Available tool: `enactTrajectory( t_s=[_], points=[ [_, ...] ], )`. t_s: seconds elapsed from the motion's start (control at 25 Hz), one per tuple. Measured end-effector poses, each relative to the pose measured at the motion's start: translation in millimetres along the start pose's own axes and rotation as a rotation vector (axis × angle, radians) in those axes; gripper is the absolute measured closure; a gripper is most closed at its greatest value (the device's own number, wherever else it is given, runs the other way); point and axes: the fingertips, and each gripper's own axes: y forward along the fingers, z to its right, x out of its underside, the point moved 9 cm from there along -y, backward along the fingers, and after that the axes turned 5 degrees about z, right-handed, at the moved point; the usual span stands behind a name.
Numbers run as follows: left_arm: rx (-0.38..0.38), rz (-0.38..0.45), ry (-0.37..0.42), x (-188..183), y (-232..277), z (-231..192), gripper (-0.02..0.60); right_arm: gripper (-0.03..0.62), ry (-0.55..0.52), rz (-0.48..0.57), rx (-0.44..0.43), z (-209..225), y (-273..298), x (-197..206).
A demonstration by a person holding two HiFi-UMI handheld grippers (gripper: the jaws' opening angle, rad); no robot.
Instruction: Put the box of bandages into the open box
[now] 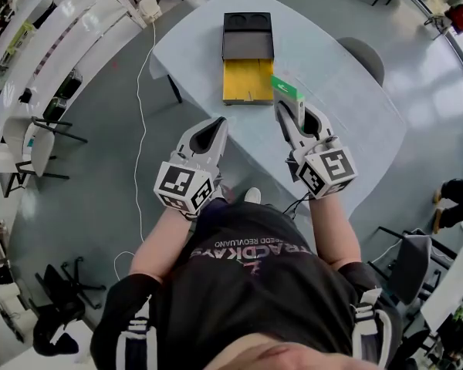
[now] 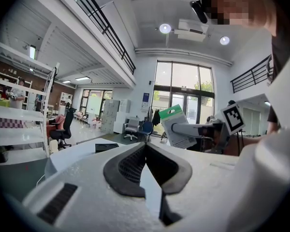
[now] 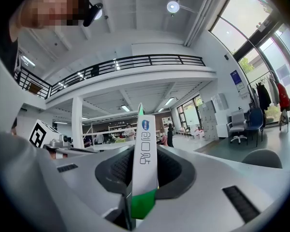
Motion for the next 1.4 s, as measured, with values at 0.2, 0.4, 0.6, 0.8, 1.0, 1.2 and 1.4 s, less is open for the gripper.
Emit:
enactTrajectory(
  t_s=[0.2, 0.4, 0.6, 0.8, 1.0, 1.2, 1.4],
  points=[
    [0.002, 0.006, 0.004, -2, 3, -3, 0.565, 0.505, -0.005, 0.002, 0.0, 3, 4, -1],
    [0.012, 0.017, 0.015, -4, 7, -10, 0.565, 0.505, -0.01, 0.01, 0.003, 3, 13, -1],
    [0.029, 0.026, 0.021, -7, 13, -25, 0.565, 0.505, -0.011, 0.011, 0.015, 3, 26, 2],
    [0.053, 0.024, 0.024, -12, 26, -48, 0.565, 0.505, -0.004, 0.002, 0.044, 6, 49, 4],
    [0.084, 0.018, 0.056, -13, 40, -73, 0.565, 0.505, 0.006, -0.015, 0.078, 11, 76, 12],
    [0.119, 0.009, 0.084, -8, 56, -94, 0.565, 0.505, 0.003, -0.052, 0.101, 18, 103, 24],
    [0.148, -0.011, 0.057, 7, 76, -118, 0.565, 0.505, 0.004, -0.108, 0.128, 34, 128, 42]
  ],
)
